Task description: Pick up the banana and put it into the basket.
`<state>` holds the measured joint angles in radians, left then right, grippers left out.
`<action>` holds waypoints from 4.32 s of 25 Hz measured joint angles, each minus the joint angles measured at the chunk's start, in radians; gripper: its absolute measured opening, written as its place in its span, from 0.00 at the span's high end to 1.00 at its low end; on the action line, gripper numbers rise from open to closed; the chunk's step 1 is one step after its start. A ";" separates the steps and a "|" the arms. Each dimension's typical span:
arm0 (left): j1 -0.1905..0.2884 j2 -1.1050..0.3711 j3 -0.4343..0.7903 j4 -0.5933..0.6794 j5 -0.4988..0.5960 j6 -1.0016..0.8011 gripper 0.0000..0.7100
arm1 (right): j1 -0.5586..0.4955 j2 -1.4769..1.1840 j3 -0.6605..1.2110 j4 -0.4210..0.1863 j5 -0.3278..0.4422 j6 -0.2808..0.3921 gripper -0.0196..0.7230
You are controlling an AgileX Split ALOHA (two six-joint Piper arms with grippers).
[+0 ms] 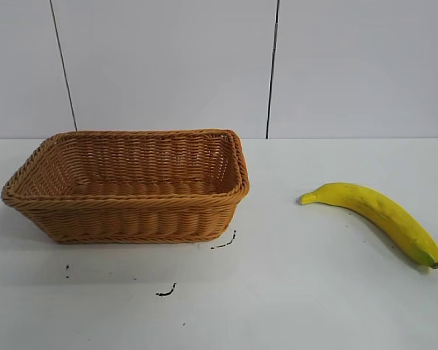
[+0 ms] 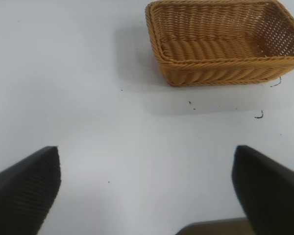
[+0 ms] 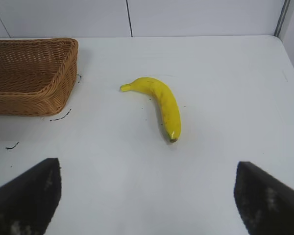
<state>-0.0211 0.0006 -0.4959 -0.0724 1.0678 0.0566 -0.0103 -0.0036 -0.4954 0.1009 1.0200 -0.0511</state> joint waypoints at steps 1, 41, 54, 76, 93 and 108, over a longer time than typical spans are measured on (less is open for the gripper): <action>0.000 0.000 0.000 0.000 0.000 0.000 0.03 | 0.000 0.000 0.000 0.000 0.000 0.000 0.08; 0.000 0.000 0.000 0.000 0.000 0.000 0.03 | 0.000 1.359 -0.594 -0.001 0.053 -0.225 0.08; 0.000 0.000 0.000 0.000 0.000 0.000 0.03 | 0.000 1.786 -0.842 0.063 -0.175 -0.375 0.08; 0.000 0.000 0.000 0.000 0.000 0.000 0.03 | 0.000 1.914 -0.848 0.070 -0.147 -0.483 0.09; 0.000 0.000 0.000 0.000 0.000 0.000 0.03 | 0.055 1.959 -0.846 -0.019 -0.224 -0.520 0.09; 0.000 0.000 0.000 0.000 0.000 0.000 0.03 | 0.055 2.088 -0.844 -0.027 -0.345 -0.384 0.10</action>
<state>-0.0211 0.0006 -0.4959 -0.0724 1.0678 0.0566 0.0450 2.0846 -1.3397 0.0739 0.6745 -0.4351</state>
